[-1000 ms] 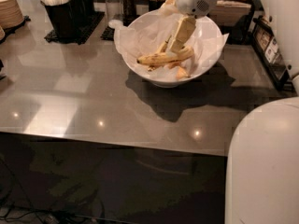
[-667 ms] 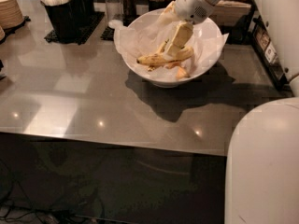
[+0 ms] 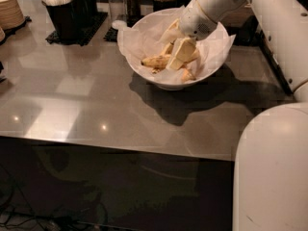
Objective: Pick banana from white bowl
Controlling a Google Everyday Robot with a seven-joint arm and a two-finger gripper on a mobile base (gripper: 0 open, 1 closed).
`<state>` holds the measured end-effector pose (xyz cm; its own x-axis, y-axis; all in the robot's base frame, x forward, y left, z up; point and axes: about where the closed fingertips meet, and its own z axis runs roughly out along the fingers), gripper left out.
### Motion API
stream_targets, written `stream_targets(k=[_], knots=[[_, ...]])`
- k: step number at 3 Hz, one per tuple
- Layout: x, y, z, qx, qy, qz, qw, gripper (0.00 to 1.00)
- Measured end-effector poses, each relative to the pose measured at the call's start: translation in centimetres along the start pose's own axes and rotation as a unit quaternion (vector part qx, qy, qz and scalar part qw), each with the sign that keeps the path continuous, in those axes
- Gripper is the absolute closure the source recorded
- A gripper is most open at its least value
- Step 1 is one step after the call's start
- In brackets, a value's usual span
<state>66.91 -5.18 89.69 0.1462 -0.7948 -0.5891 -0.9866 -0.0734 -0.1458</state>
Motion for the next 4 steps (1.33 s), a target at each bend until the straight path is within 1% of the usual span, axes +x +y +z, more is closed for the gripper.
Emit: stream_targets(k=[1,2,3,4], knots=[[0.3,-0.6,1.0,-0.003,-0.003,0.002,1.0,0.35],[0.6,-0.9,1.7,-0.007,-0.003,0.006,1.0,0.39],[1.2,-0.9,2.3,-0.013,-0.001,0.013,0.9998,0.41],[1.6,-0.9,2.7,-0.017,0.001,0.018,0.9997,0.48]])
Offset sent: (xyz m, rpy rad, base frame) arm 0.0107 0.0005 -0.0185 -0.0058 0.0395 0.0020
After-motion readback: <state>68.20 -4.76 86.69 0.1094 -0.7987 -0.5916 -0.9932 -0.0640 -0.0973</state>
